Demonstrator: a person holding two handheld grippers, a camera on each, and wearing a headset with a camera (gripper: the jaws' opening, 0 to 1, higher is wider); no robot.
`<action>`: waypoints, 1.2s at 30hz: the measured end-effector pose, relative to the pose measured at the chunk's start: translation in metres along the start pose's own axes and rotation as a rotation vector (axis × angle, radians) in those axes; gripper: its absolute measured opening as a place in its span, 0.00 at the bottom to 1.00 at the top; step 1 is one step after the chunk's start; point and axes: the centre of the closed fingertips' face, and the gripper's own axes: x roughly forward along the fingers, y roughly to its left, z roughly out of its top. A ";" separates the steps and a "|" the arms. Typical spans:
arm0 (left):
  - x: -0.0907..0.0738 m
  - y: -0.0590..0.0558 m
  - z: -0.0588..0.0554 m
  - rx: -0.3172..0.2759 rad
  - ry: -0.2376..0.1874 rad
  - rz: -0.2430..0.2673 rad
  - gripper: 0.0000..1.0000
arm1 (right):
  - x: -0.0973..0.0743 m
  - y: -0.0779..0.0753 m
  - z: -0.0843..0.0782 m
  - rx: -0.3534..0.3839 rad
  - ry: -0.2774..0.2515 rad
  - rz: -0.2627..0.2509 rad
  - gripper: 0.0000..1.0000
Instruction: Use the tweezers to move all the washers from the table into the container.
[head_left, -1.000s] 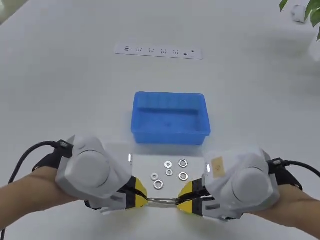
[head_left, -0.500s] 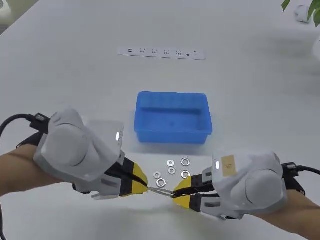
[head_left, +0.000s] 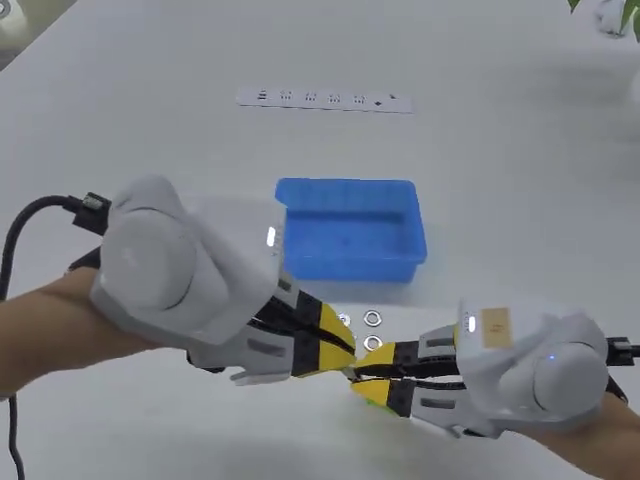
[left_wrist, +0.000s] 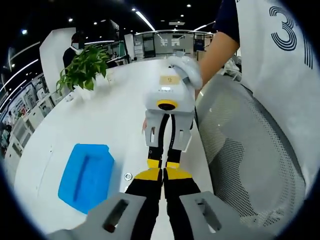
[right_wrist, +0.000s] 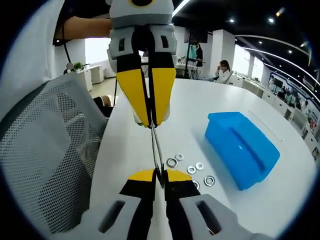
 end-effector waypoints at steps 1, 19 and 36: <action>0.001 0.000 0.001 0.000 -0.002 -0.001 0.05 | -0.001 0.000 -0.001 -0.003 0.000 -0.001 0.07; 0.010 0.000 0.007 0.007 -0.012 -0.004 0.07 | -0.003 -0.001 -0.001 -0.024 -0.019 -0.021 0.06; 0.005 0.001 -0.002 0.045 -0.003 -0.010 0.06 | -0.003 -0.001 0.000 -0.006 -0.036 -0.024 0.07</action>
